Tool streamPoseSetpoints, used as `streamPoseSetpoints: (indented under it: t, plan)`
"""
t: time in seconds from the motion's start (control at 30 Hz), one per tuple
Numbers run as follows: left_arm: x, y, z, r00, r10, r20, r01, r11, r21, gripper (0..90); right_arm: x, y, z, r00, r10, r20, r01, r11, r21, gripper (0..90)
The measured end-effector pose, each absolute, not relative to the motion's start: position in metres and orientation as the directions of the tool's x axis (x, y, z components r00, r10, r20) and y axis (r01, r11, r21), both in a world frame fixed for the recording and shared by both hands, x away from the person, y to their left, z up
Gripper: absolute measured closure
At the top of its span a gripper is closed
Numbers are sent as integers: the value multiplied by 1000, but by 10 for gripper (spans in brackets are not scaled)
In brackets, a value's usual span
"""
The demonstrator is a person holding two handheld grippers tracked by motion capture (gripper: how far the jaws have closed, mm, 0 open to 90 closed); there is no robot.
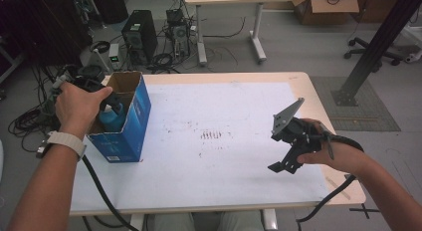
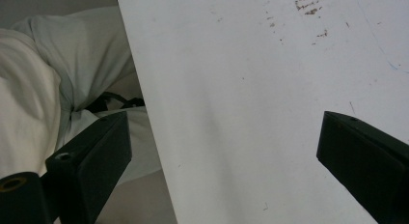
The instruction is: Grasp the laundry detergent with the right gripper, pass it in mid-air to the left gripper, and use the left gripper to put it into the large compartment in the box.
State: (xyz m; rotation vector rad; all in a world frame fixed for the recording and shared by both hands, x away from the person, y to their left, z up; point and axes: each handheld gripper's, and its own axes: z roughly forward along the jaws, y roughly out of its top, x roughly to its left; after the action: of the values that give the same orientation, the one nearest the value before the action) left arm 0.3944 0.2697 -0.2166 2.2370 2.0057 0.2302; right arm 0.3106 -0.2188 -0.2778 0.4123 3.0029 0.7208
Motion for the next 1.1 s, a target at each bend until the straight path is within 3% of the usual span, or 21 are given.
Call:
streamPoseSetpoints:
  t: [0.2, 0.5, 0.8, 1.1]
  plan:
    - [384, 265, -192, 134, 990, 40, 970, -139, 201, 232, 309, -222, -275, -964, 266, 32, 251, 856, 451, 51]
    - [362, 235, -162, 253, 966, 46, 944, -257, 208, 216, 305, -224, -271, -963, 269, 26, 251, 854, 455, 51]
    - [343, 205, -151, 341, 940, 13, 915, -335, 225, 197, 299, -227, -271, -961, 275, 25, 256, 852, 457, 51]
    - [328, 183, -152, 424, 906, 16, 890, -419, 182, 186, 296, -231, -269, -959, 282, 20, 259, 848, 462, 51]
